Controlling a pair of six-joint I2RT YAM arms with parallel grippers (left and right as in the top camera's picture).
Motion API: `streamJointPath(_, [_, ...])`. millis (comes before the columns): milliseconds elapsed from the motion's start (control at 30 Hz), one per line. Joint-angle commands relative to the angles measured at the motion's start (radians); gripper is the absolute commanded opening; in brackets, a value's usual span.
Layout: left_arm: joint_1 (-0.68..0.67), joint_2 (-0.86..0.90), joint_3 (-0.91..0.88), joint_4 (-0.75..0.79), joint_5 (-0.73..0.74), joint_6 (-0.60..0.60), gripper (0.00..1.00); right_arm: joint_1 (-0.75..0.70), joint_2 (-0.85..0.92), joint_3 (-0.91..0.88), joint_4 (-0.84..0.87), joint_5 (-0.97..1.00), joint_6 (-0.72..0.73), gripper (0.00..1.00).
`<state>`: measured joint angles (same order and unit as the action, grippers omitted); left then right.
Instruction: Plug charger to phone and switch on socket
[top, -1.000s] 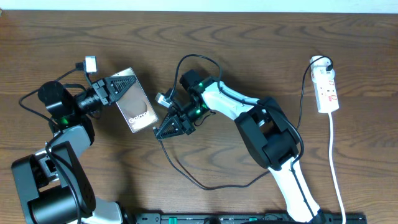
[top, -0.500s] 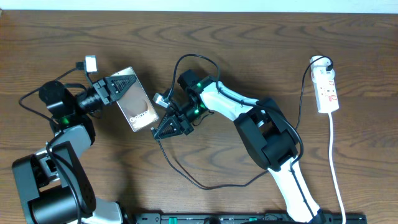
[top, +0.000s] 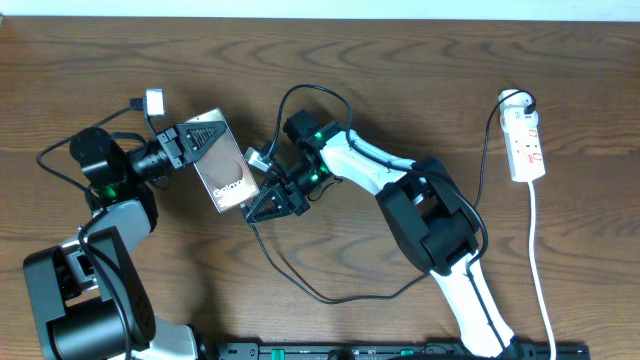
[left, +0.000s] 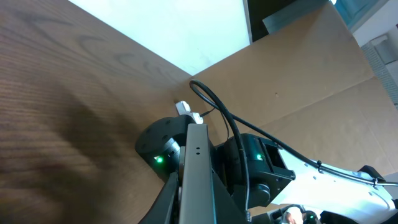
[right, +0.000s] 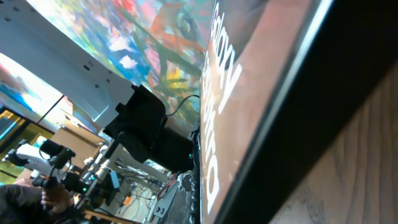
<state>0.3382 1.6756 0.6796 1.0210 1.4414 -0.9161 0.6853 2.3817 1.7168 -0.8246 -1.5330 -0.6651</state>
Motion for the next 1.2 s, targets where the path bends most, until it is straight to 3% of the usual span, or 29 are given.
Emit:
streamJointPath(0, [-0.015,-0.009,-0.002,0.005,0.004,-0.023,0.08,0.021,-0.009,0.024,0.008,-0.024,-0.002,0.01])
streamJointPath(467, [-0.015,-0.009,-0.003,-0.032,-0.044,-0.053,0.08,0.021,-0.009,0.024,0.036,-0.029,0.033,0.01])
streamJointPath(1167, [-0.015,-0.009,-0.003,-0.032,0.036,0.034,0.07,0.019,-0.009,0.024,0.063,-0.029,0.067,0.01])
